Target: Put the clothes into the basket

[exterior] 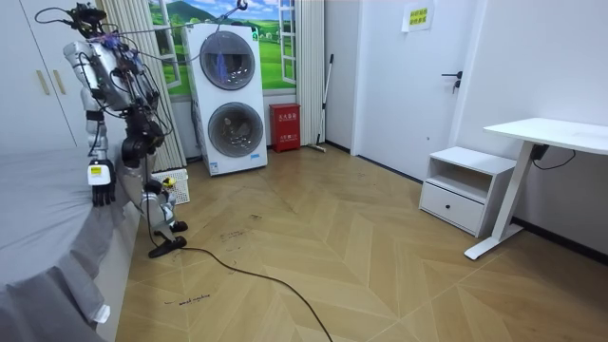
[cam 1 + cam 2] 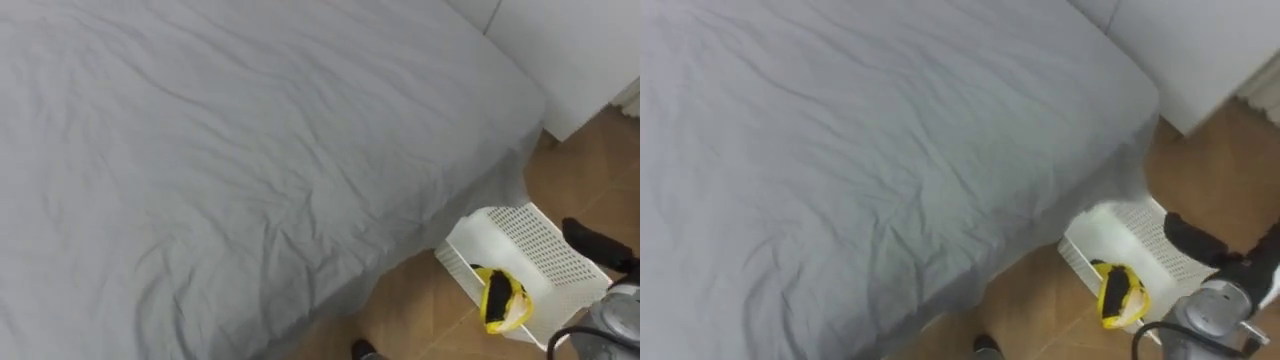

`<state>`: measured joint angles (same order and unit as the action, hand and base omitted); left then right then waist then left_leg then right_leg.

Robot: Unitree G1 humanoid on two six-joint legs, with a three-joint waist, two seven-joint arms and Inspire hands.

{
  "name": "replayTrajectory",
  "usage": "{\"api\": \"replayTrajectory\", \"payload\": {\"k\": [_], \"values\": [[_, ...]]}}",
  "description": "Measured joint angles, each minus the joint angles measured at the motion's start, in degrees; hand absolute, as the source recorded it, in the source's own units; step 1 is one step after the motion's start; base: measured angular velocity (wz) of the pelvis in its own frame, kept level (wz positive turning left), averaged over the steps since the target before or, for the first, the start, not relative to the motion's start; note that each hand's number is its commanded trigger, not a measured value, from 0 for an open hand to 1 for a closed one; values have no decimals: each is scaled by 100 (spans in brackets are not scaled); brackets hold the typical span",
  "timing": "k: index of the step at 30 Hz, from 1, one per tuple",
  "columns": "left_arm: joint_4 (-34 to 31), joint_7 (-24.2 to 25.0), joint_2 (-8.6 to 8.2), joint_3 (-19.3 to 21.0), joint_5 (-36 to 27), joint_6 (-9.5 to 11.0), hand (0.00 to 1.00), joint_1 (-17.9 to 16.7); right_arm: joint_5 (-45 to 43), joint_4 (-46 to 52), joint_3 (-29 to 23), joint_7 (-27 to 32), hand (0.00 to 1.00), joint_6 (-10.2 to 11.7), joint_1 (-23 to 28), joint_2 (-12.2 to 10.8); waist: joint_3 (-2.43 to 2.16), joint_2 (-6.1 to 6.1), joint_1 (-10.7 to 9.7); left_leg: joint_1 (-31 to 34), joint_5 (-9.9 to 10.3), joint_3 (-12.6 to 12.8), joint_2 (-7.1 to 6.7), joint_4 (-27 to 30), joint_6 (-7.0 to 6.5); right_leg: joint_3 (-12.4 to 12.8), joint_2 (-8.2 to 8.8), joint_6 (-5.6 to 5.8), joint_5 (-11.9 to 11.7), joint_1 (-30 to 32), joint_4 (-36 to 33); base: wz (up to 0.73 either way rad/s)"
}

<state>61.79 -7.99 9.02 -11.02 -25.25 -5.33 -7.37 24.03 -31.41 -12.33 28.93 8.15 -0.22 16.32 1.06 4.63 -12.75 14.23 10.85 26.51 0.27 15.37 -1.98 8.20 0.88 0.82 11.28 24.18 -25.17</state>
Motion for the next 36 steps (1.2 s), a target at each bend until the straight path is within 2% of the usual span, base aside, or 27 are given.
{"api": "replayTrajectory", "payload": {"k": [1, 4, 6, 11, 14, 15, 16, 18, 19, 22, 24, 28, 29, 33, 36], "values": [[0, 0, -3, -37, 58, 38, 0, -14, 65, 4, 209, -113, 0, 73, 172, -83, -1, -1, 72, -113, 8, -121, 23, -11, 22, -111, -2, -24, -14, -226, 162, 44], [-17, -48, -66, -50, 353, 270, 0, -153, 108, -174, 650, -505, 0, 77, 543, -425, -18, -60, 142, -476, -20, -447, 22, -136, 68, -519, 62, -55, -33, -847, 517, 51], [-24, -63, -94, -50, 547, 348, 0, -183, 268, -378, 994, -805, 0, 80, 701, -513, -24, -112, 251, -681, -27, -649, -5, -203, 79, -691, 88, -59, -36, -1154, 672, 55], [-108, -173, -119, -96, 753, 420, 0, -183, 452, -1238, 1683, -1388, 0, 61, 637, -767, -92, -262, 455, -922, -29, -1253, -81, -230, 79, -1261, 148, -51, -83, -1881, 1157, 65], [-121, -186, -183, -92, 928, 545, 0, -167, 441, -1786, 1804, -1707, 0, 41, 570, -908, -75, -335, 577, -1046, -31, -1589, -134, -256, 77, -1613, 196, -44, -80, -2222, 1341, 59], [-130, -185, -181, -77, 1022, 564, 0, -168, 324, -2065, 1792, -1749, 0, 42, 535, -936, -56, -388, 623, -1133, -33, -1690, -184, -281, 79, -1709, 207, -36, -75, -2379, 1431, 46], [-130, -185, -183, -23, 1120, 568, 0, -175, 215, -2311, 1738, -1793, 0, 52, 524, -935, -65, -455, 672, -1215, -33, -1804, -198, -307, 79, -1796, 213, -28, -70, -2514, 1481, 41], [-149, -186, -186, 80, 1252, 602, 0, -199, 64, -2562, 1727, -1862, 0, 51, 484, -936, -72, -558, 730, -1281, -33, -1926, -200, -314, 79, -1910, 211, -28, -70, -2629, 1484, 34], [-155, -189, -187, 101, 1243, 672, 0, -236, 11, -2732, 1738, -1927, 0, 52, 474, -943, -94, -594, 774, -1282, -33, -1982, -204, -310, 79, -1963, 209, -28, -70, -2656, 1485, 28], [-155, -201, -193, 115, 1250, 804, 0, -240, -48, -3166, 1734, -1969, 0, 51, 438, -937, -108, -681, 854, -1303, -32, -2167, -227, -285, 79, -2132, 232, -27, -71, -2794, 1545, 32], [-149, -201, -226, 255, 1265, 848, 0, -261, -193, -3363, 1722, -1964, 0, 53, 409, -937, -99, -701, 896, -1342, -32, -2252, -285, -279, 79, -2179, 244, -27, -71, -2869, 1561, 22], [-140, -259, -293, 428, 1577, 956, 0, -276, -408, -3548, 1732, -1886, 0, 57, 431, -921, -77, -692, 1071, -1473, -24, -2341, -297, -347, 68, -2253, 281, -14, -64, -2996, 1564, 9], [-139, -258, -298, 468, 1705, 966, 0, -273, -450, -3576, 1732, -1867, 0, 55, 426, -920, -77, -691, 1149, -1490, -21, -2331, -300, -364, 64, -2251, 283, -11, -65, -3002, 1564, -3], [-107, -256, -327, 602, 1867, 1011, 0, -282, -638, -3695, 1734, -1870, 0, 58, 404, -912, -76, -688, 1179, -1514, -19, -2318, -300, -364, 61, -2239, 284, 0, -71, -3028, 1560, -3], [-99, -256, -357, 659, 1867, 1017, 0, -295, -673, -3760, 1741, -1872, 0, 56, 358, -913, -66, -669, 1252, -1588, -19, -2202, -290, -404, 60, -2226, 281, 1, -71, -3070, 1562, -15]]}}
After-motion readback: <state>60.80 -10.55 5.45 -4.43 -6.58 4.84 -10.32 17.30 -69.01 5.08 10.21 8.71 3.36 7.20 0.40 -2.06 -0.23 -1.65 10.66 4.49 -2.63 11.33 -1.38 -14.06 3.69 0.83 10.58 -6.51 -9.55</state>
